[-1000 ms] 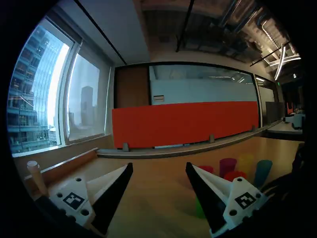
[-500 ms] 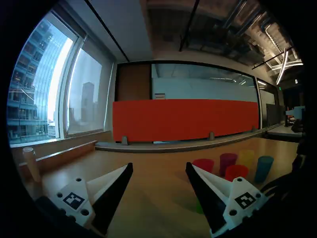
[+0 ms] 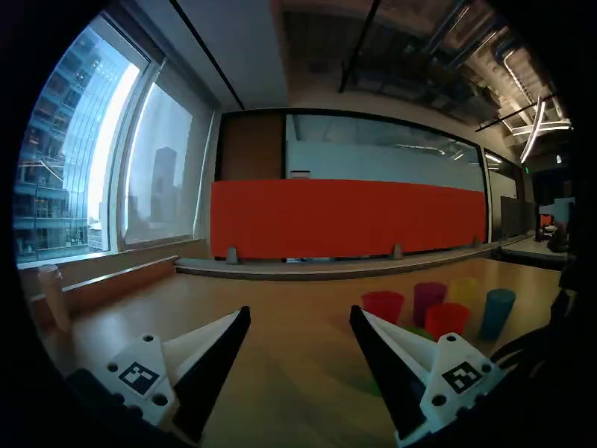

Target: Pour water

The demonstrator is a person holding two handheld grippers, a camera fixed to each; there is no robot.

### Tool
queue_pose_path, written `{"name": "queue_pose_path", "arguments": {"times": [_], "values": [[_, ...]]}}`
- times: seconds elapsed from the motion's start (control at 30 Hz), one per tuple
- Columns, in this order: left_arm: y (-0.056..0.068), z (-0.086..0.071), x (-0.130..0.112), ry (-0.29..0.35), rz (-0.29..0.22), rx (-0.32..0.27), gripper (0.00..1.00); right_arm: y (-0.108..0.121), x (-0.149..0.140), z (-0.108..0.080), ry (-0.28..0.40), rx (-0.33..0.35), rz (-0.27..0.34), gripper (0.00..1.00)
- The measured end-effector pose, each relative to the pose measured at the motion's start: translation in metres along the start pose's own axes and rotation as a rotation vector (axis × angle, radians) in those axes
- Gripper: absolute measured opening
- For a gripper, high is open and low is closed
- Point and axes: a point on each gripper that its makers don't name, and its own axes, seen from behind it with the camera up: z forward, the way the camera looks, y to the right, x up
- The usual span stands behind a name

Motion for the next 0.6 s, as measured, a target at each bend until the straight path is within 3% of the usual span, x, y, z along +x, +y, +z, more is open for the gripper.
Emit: {"name": "queue_pose_path", "arguments": {"times": [0.6], "values": [[-0.0019, 0.0011, -0.0034, -0.019, 0.004, 0.005, 0.99, -0.0037, -0.005, 0.0009, -0.003, 0.011, -0.006, 1.0]]}}
